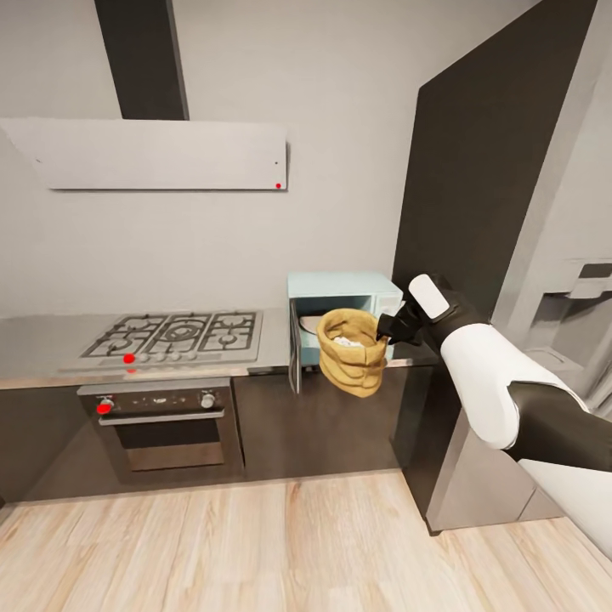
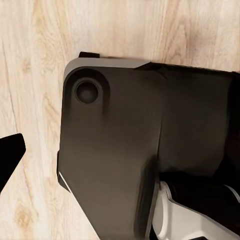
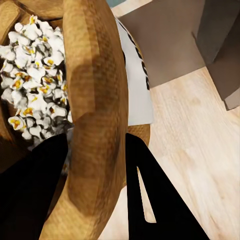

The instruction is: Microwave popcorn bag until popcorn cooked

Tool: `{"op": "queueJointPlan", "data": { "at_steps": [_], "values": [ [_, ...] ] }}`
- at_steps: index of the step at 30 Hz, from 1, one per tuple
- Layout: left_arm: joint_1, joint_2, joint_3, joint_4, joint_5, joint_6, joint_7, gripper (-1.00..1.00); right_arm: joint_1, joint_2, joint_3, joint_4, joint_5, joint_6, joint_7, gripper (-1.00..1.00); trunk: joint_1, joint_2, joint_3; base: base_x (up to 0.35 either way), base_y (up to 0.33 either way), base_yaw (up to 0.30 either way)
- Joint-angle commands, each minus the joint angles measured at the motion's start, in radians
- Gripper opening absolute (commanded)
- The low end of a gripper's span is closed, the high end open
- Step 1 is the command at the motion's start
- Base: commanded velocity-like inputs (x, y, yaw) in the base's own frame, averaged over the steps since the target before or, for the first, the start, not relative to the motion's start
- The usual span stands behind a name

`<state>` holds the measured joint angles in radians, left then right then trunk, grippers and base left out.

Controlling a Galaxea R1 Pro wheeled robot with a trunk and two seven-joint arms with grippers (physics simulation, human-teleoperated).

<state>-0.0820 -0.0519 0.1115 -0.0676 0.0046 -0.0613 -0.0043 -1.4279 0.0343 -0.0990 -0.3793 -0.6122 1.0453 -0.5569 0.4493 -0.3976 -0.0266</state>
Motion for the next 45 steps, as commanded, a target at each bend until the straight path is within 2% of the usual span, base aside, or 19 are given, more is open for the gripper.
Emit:
{"op": "queueJointPlan", "data": {
  "at_steps": [1,11,29,45],
  "values": [
    [-0.001,0.0,0.007,0.001,0.0,-0.003,0.0,1.0,-0.001,0.0,-0.007,-0.001,-0.006,0.002,-0.009,-1.0,0.001,-0.002,-0.002,0.043,0.0,0.0],
    [-0.002,0.0,0.005,0.0,0.0,-0.003,0.0,1.0,0.0,0.001,-0.007,-0.001,-0.006,0.002,-0.008,-1.0,0.001,-0.002,-0.002,0.026,0.0,0.0],
    [-0.005,0.0,0.007,0.0,0.0,-0.002,0.0,1.0,0.0,0.001,-0.007,-0.001,-0.006,0.002,-0.005,-1.0,0.001,-0.002,-0.002,0.323,0.0,0.0],
    [-0.001,0.0,0.005,0.0,0.0,-0.003,-0.002,1.0,0.0,-0.001,-0.007,-0.001,-0.006,0.002,-0.005,-1.0,0.001,-0.002,-0.002,0.017,0.0,0.0]
  ]
}}
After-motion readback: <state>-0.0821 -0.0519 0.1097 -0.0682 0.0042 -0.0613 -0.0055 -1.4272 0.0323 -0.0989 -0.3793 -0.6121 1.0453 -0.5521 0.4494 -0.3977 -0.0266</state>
